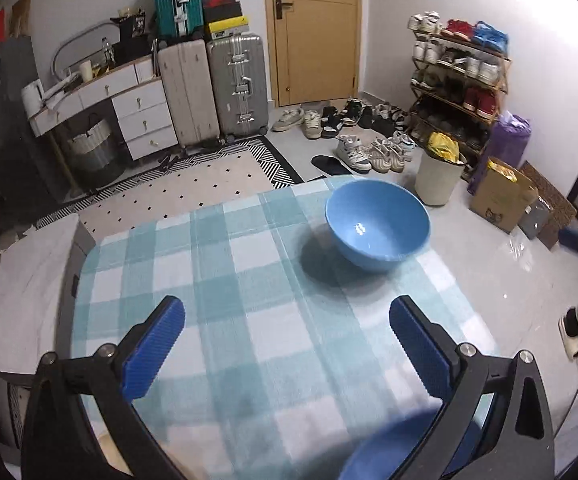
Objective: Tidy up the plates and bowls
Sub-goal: 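Move the left tool toward the last lone blue bowl, then close the left tool on the last blue bowl's rim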
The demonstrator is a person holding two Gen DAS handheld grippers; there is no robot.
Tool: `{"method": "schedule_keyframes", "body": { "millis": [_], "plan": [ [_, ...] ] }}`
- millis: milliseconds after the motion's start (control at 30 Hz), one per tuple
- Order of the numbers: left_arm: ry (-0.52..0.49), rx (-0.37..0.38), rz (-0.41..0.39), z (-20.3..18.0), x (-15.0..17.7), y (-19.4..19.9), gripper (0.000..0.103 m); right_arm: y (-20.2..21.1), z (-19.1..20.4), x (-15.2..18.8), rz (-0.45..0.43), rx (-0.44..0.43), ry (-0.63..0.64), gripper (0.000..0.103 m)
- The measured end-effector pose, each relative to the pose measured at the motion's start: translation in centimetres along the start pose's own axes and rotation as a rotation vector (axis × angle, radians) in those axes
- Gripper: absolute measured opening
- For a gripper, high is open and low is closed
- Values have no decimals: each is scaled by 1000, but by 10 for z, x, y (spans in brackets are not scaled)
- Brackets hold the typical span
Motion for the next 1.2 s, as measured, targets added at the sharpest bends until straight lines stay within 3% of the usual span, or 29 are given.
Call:
{"method": "schedule_keyframes", "body": {
  "millis": [133,233,333,600,700,733,767,867,967,1133,1167,1200],
  "plan": [
    [-35,4,45,-13,-37,-47,103,-42,-31,-18,62,-64,-41,102],
    [-34,50,157,-22,-51,-86,103,-73,-56,-30,83,16,-35,102],
    [53,119,271,-23,-61,-129,101,-101,-72,-35,120,68,-28,102],
    [37,67,360,-37,-69,-193,100,-170,-115,-35,224,140,-50,102],
    [43,98,381,-42,-70,-206,95,-186,-126,-34,233,155,-52,102],
    [43,108,390,-42,-70,-211,87,-190,-131,-35,232,162,-57,102],
    [42,119,400,-44,-69,-215,70,-194,-135,-36,233,174,-58,102],
    [35,130,452,-47,-63,-228,47,-207,-149,-42,240,216,-69,102],
    [54,163,464,-47,-61,-233,32,-213,-159,-49,237,228,-91,100],
    [20,171,439,-49,-64,-230,11,-235,-165,-58,289,234,-77,82],
    [26,178,435,-47,-66,-230,10,-237,-164,-58,293,233,-76,73],
    [20,190,447,-47,-66,-231,10,-239,-164,-59,290,230,-76,70]
  ]
}}
Point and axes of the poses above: each gripper's, at about its wrist camera, not at the fingertips, and y roughly against the way its jaws point, z to its left, x to its underside, the point moved 4 cm from there along -y, roughly the way its jaws point, and after that the axes turned 3 degrees about z, right-handed, at the moved point
